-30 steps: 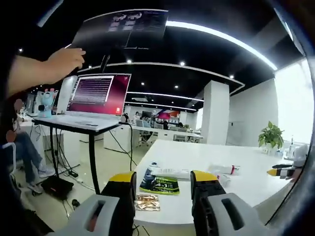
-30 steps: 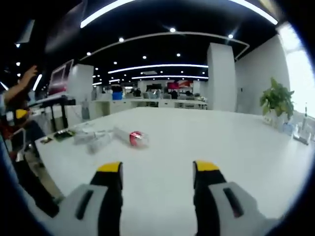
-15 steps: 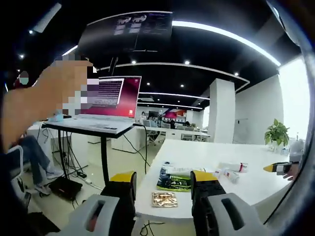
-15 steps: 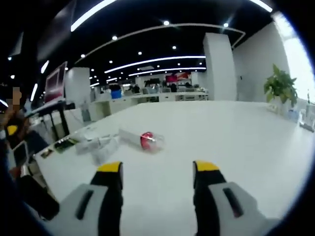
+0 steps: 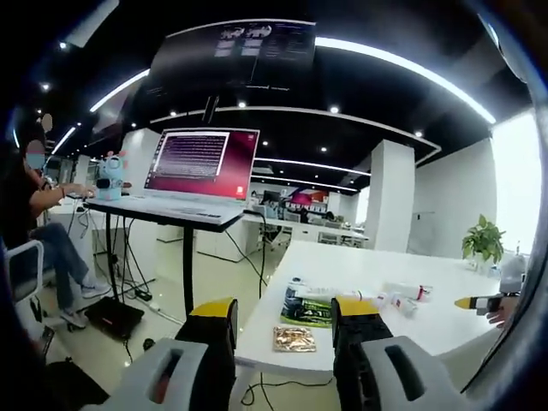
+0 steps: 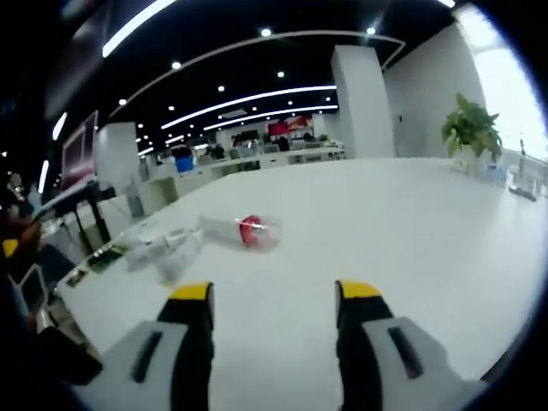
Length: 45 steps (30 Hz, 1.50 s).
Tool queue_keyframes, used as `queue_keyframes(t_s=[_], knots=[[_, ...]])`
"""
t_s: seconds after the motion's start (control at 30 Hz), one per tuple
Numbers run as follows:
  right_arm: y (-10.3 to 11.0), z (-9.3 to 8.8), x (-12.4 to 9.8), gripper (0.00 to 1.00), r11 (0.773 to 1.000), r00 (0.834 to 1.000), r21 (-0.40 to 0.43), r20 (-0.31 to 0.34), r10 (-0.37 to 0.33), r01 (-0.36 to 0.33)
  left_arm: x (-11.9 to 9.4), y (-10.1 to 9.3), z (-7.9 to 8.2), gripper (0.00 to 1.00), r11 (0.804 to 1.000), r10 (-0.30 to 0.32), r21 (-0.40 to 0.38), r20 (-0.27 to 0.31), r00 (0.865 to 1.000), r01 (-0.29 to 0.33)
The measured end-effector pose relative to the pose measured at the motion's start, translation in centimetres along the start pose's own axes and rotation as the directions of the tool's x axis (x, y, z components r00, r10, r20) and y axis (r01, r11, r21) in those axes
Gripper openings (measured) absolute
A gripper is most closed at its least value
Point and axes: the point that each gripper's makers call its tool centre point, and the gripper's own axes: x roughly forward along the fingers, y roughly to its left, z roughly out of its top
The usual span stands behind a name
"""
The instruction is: Arrange the skincare products in the storage area until every visible bottle or jar stands upright without overlapping.
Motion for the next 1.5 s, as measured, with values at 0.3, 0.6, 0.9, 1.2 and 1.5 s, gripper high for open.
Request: queue_keyframes(t_s=[0.3, 0.6, 0.9, 1.2, 1.5], knots=[[-0.9, -1.6, 0.7, 0.56, 0.995, 0.999, -0.098, -0.05, -0.013, 0.008, -1.0, 1.2, 0.2, 0.45, 0.999, 0.031, 0.031, -0.002, 1.0, -0.031], [0.8, -3.2, 1.2, 0.56, 0.962, 0.994, -0.256, -0.075, 0.082, -0.099, -1.6, 2.1, -0.3, 0.45, 0.997, 0.067, 0.034, -0.017, 0.998, -0.067], [0.3, -2.8, 1.1, 0.55, 0.96, 0.994, -0.257, -0.059, 0.094, -0.107, -0.1, 0.0, -1.0, 0.45, 0.999, 0.031, 0.039, -0.031, 0.999, -0.03], [3.7, -3.7, 0.0, 0.55, 0.891, 0.946, -0.323, -0.052, 0.321, -0.32, 2.0, -2.1, -1.9, 0.41, 0.999, 0.032, 0.014, -0.057, 0.998, -0.032], [4.4, -3.5, -1.2, 0.53, 0.836, 0.9, -0.371, 0.0, 0.435, -0.404, 4.2, -7.3, -2.6, 0.38, 1.0, -0.014, -0.021, -0.066, 0.998, 0.013]])
